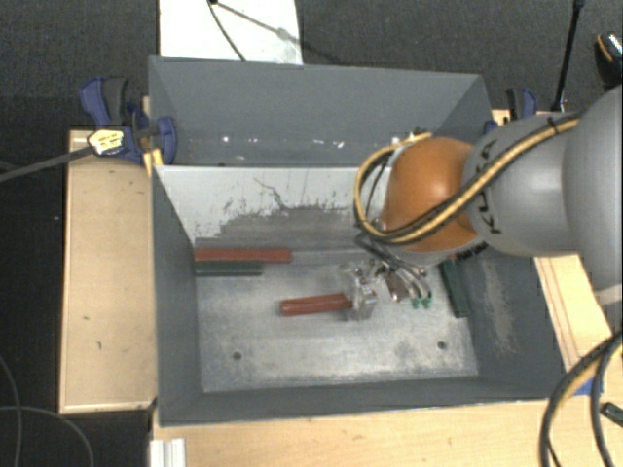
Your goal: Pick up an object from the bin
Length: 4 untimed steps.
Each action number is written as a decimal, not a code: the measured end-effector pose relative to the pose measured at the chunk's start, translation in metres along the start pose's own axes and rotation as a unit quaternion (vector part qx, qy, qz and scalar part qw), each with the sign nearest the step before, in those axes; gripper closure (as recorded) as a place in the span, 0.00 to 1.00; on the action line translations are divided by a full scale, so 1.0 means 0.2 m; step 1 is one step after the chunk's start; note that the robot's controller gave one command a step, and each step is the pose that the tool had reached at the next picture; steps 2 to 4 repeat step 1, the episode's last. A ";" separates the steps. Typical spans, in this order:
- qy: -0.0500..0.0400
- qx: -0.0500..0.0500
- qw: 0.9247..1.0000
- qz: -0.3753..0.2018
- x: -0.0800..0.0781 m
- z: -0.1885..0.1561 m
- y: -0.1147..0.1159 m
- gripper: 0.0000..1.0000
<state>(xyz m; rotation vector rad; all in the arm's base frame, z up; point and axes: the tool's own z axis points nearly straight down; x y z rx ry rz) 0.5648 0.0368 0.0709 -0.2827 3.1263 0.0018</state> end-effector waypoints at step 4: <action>-0.004 0.002 0.994 -0.111 -0.08 -0.74 -0.10 1.00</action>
Offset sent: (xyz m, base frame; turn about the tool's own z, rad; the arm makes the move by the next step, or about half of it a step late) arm 0.0158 -0.0158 0.1427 -0.2251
